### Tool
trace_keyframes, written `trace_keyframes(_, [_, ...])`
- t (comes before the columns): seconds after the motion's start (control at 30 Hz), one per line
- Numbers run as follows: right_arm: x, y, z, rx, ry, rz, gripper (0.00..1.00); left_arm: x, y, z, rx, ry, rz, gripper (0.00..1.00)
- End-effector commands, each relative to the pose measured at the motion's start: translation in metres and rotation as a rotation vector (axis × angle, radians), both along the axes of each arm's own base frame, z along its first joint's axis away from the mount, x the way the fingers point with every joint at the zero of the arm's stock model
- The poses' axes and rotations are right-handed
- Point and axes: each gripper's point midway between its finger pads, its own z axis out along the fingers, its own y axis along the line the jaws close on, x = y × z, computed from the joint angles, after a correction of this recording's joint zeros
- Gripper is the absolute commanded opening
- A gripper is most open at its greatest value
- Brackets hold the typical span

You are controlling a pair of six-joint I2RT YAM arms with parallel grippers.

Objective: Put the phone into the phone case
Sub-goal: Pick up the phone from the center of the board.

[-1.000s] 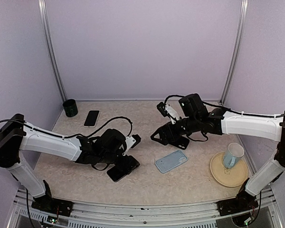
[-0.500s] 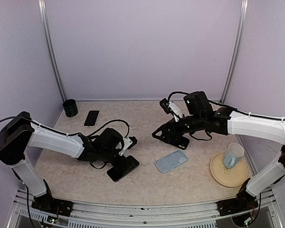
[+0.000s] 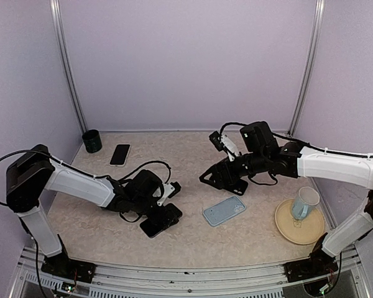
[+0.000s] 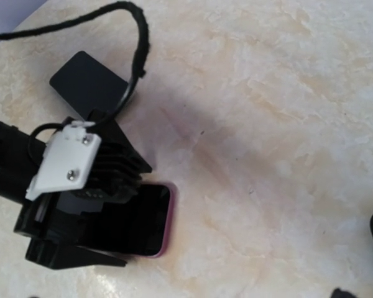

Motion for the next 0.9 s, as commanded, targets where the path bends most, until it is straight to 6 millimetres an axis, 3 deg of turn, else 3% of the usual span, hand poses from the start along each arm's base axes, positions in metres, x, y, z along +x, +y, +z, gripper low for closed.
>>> trace_keyframes(0.0, [-0.003, 0.002, 0.008, 0.027, -0.005, 0.009, 1.0, -0.003, 0.0, -0.01, 0.001, 0.025, 0.002, 0.99])
trace_keyframes(0.5, [-0.004, 0.005, 0.005, 0.031, 0.013, 0.024, 1.0, -0.014, 0.012, -0.03, 0.088, 0.02, 0.044, 0.86])
trace_keyframes(0.87, [-0.007, 0.011, -0.007, 0.032, 0.065, 0.038, 1.0, -0.018, 0.016, -0.03, 0.089, 0.014, 0.064, 0.58])
